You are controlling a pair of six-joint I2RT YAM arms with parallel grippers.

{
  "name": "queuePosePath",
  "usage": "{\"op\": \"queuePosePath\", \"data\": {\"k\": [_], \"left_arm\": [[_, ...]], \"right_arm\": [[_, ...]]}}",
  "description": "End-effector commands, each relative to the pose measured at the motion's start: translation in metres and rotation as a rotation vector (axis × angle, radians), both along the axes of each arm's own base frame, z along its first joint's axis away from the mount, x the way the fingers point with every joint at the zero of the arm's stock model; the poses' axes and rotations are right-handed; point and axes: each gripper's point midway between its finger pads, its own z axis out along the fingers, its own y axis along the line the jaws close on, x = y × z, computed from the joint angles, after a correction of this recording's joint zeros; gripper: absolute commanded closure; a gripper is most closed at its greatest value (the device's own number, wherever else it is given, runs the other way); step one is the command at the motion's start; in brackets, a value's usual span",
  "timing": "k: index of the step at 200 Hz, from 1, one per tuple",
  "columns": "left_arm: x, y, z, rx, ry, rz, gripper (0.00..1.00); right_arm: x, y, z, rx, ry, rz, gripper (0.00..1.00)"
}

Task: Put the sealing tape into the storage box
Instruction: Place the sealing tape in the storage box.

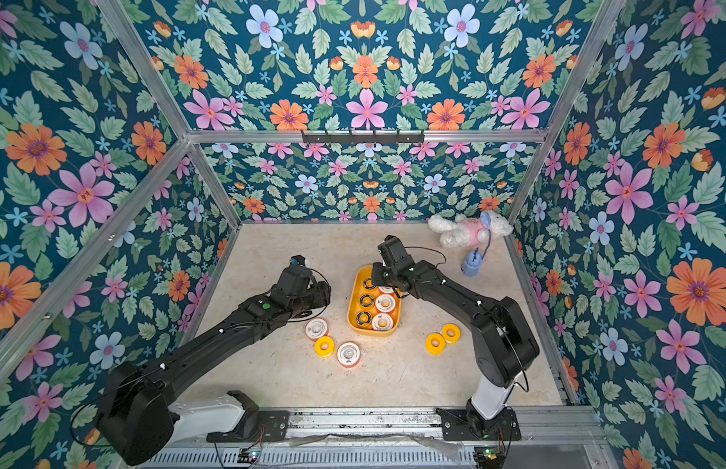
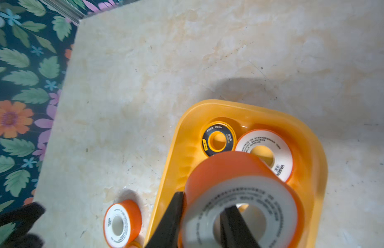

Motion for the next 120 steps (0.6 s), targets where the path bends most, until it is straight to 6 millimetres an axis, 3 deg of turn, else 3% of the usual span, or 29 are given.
{"op": "queuePosePath", "data": {"k": [1, 120], "left_arm": [[0.002, -0.002, 0.003, -0.007, -0.011, -0.003, 0.29], [0.001, -0.001, 0.003, -0.005, -0.008, -0.003, 0.29]], "right_arm": [[0.005, -0.006, -0.011, -0.070, 0.012, -0.016, 0.79], [0.025, -0.009, -0.056, -0.217, 0.093, -0.063, 0.78]]}}
